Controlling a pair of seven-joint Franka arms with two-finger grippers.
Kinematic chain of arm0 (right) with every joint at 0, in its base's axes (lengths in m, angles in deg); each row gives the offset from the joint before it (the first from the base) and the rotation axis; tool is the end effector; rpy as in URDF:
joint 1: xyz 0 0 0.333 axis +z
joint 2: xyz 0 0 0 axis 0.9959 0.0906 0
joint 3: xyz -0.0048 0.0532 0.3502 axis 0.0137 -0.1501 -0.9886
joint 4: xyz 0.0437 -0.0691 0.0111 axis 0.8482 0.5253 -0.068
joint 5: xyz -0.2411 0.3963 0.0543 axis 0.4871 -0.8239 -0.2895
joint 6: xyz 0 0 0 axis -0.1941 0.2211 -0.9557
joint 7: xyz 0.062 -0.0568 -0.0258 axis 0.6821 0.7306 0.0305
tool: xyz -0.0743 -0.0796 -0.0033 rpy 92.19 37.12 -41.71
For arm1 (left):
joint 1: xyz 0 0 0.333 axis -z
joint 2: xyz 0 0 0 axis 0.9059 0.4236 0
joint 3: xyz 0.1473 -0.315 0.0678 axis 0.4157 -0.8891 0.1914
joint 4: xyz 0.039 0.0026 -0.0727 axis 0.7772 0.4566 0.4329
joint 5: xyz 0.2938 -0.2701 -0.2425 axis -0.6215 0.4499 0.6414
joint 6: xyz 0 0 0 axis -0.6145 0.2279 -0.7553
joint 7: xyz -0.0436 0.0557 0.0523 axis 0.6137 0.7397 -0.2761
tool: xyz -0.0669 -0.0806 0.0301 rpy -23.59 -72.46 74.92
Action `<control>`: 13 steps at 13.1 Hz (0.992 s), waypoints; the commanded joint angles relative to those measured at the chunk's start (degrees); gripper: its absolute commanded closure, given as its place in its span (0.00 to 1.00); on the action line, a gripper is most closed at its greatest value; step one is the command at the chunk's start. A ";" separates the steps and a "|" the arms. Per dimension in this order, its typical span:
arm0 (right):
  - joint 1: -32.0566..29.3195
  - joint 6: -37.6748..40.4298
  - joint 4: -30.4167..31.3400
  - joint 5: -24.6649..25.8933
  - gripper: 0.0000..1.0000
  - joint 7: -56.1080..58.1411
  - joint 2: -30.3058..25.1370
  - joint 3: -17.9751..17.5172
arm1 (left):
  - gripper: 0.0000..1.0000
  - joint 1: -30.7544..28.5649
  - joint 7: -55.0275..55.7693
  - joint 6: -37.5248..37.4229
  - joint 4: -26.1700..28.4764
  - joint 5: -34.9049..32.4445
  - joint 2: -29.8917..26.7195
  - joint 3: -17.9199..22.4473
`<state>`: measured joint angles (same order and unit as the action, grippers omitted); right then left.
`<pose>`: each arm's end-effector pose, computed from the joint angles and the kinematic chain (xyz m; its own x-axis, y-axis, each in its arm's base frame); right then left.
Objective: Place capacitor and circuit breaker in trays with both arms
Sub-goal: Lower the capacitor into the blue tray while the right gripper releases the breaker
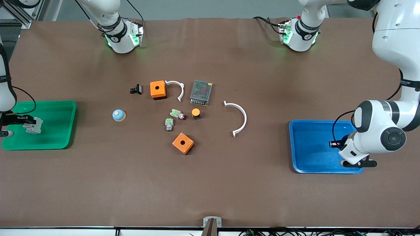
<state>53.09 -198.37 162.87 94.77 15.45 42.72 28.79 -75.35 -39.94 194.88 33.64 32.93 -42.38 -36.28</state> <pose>0.6147 -0.4115 0.2189 0.9829 0.0977 -0.1558 0.0995 -0.9950 0.0036 0.7598 0.0319 0.2350 0.9878 -0.0003 -0.1558 -0.0134 -0.9965 -0.0831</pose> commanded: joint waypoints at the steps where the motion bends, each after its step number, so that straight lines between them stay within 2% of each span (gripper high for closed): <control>1: -1.60 -1.92 1.12 1.22 0.78 0.91 0.32 -1.25 | 0.97 -0.49 -0.97 0.02 -0.11 -0.24 0.50 -0.53; 3: -1.69 -2.63 1.56 1.14 0.75 0.82 0.41 -1.25 | 0.91 -0.49 -0.97 0.63 -0.29 -0.24 1.29 -0.53; 4: -1.51 -2.20 1.56 1.14 0.51 0.38 0.41 -1.25 | 0.90 -0.40 -0.97 0.81 -0.38 -0.24 1.55 -0.53; 5: -1.51 -2.02 1.56 1.14 0.11 0.38 0.32 -1.25 | 0.90 -0.40 -0.88 1.51 -0.29 -0.24 2.08 -0.53; 6: -1.43 -1.67 1.39 1.14 0.00 0.38 -0.03 -1.25 | 0.90 -0.40 -0.88 2.38 -0.29 -0.15 2.43 -0.53; 8: -0.81 3.22 -0.01 1.22 0.00 0.38 -2.74 -1.33 | 0.88 -0.40 -0.88 3.79 -0.20 -0.15 3.05 -0.53; 9: -0.20 6.91 -1.59 1.22 0.00 0.38 -4.76 -1.42 | 0.83 -0.31 -0.88 3.97 -0.29 -0.15 3.14 -0.53; 10: 1.11 11.47 -3.60 1.22 0.00 0.12 -6.69 -1.51 | 0.71 -0.23 -0.88 4.67 -0.20 -0.15 3.14 -0.53; 11: 2.69 15.52 -4.49 1.22 0.00 -1.89 -8.80 -1.51 | 0.52 0.12 -0.88 4.85 -0.29 -0.15 3.14 -0.53; 13: 5.50 21.50 -4.33 0.79 0.00 -7.59 -14.16 -1.77 | 0.01 0.48 -0.88 4.85 -0.38 -0.24 3.05 -0.61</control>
<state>56.16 -181.29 157.09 94.78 12.58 33.89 27.37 -75.06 -40.06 199.47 33.61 32.93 -39.13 -36.63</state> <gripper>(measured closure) 0.000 0.498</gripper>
